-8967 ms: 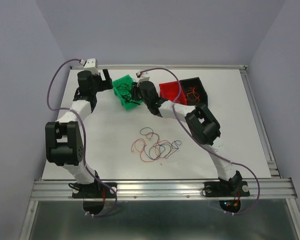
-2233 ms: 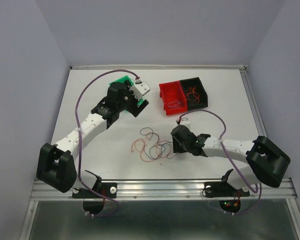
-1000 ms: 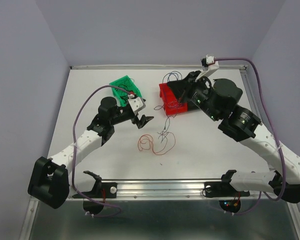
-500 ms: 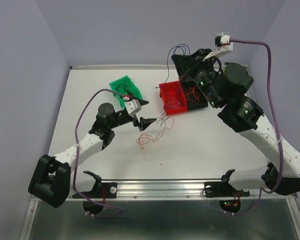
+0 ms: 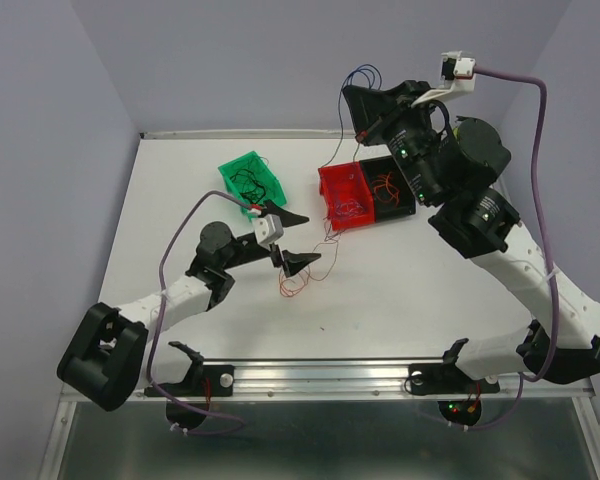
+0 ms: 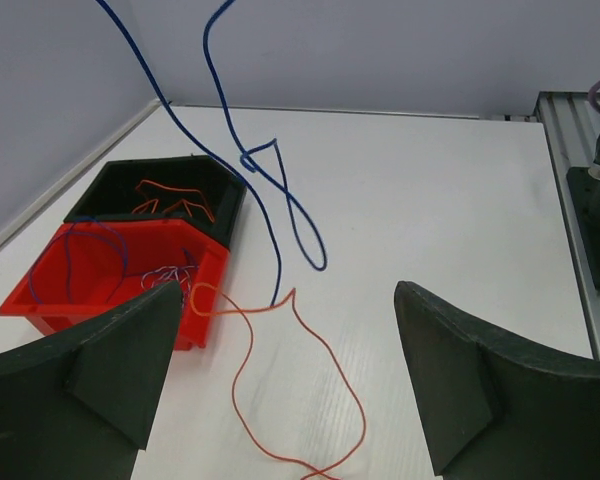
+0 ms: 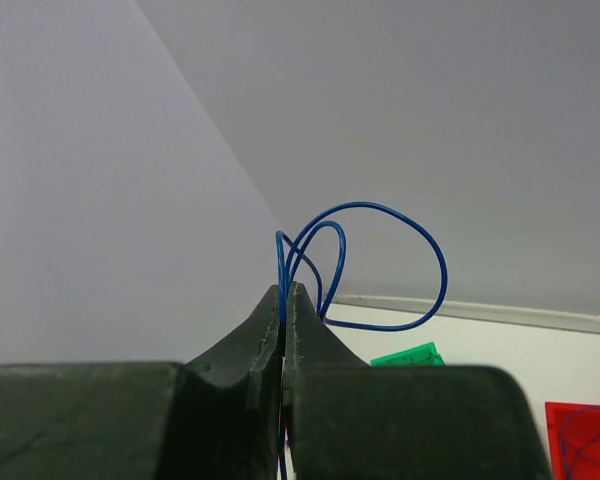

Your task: Untangle the cables

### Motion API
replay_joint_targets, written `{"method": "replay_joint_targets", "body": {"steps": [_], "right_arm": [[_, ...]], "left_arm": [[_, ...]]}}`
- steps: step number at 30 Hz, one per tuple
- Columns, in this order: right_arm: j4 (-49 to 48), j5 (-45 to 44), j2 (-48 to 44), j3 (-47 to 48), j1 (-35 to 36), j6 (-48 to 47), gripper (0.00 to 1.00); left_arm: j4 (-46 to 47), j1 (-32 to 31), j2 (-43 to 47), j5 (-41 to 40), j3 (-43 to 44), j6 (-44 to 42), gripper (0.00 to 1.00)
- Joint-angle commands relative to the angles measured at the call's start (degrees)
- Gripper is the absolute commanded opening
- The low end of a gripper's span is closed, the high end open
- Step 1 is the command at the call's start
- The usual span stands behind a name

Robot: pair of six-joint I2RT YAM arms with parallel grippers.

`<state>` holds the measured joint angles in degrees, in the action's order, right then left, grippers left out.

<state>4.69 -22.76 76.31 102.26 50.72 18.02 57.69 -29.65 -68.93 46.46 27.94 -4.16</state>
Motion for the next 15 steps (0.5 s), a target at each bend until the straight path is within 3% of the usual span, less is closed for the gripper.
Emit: {"method": "replay_joint_targets", "body": {"steps": [1, 8, 12, 15], "right_arm": [[-6.7, -2.4, -0.5, 3.8, 0.5, -0.2, 0.01], [-10.7, -6.5, 0.5, 3.7, 0.5, -6.5, 0.00], [-23.0, -9.0, 1.2, -0.4, 0.4, -15.5, 0.01], [-26.9, -8.4, 2.3, -1.0, 0.5, -17.5, 0.01]], "left_arm": [[1.4, -2.0, -2.4, -1.4, 0.3, -2.2, 0.99], [-0.8, -2.3, -3.8, -11.4, 2.2, -3.8, 0.99], [-0.6, -2.3, -6.0, -11.0, 4.0, -3.2, 0.99], [2.1, -2.2, -7.0, -16.2, 4.3, -4.5, 0.99]]}}
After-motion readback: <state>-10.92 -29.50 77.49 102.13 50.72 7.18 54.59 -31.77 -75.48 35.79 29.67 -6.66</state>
